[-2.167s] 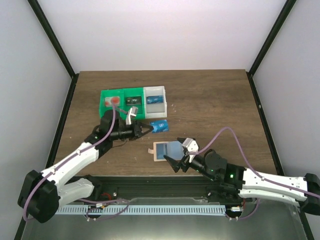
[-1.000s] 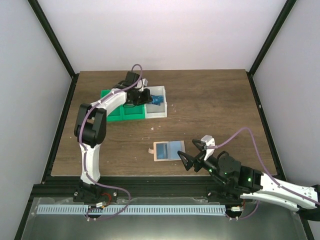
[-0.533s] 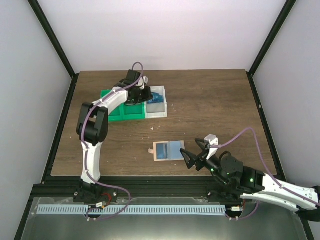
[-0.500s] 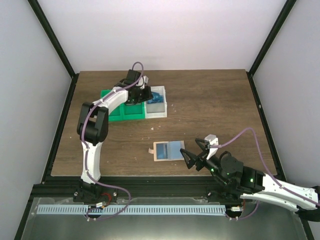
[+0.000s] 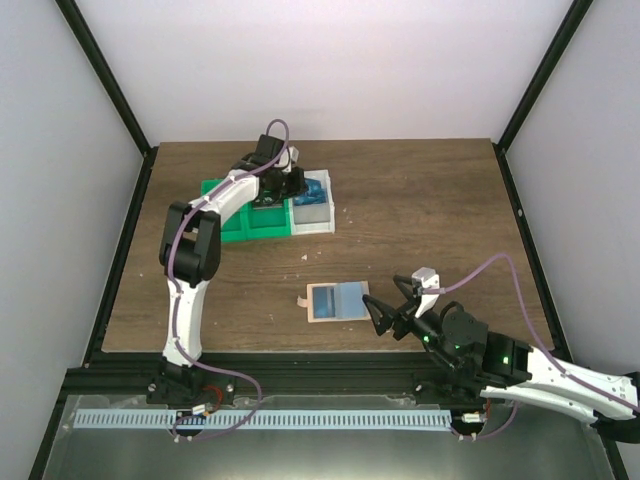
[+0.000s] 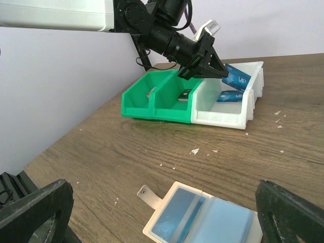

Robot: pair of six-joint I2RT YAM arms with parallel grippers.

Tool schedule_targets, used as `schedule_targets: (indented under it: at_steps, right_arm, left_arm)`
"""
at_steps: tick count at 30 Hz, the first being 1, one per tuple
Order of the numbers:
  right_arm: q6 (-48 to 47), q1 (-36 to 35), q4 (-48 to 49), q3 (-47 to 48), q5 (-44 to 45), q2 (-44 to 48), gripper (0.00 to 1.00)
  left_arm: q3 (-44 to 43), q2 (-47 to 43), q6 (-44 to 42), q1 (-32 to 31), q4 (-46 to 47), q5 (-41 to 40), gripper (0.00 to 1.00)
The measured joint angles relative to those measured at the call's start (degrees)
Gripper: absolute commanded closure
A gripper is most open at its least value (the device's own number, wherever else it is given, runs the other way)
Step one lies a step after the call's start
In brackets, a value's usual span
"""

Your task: Take the credit cards out of the card holder

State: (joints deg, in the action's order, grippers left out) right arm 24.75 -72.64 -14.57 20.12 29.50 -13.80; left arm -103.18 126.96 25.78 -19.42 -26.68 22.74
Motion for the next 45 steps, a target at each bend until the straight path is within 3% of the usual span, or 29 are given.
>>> schedule_targets:
  at_steps: [45]
  right_arm:
    - [0.6, 0.0, -0.3, 0.9, 2.3, -0.2, 0.00]
  left_arm:
    - [-4.6, 4.2, 3.0, 0.0, -1.4, -3.5, 0.87]
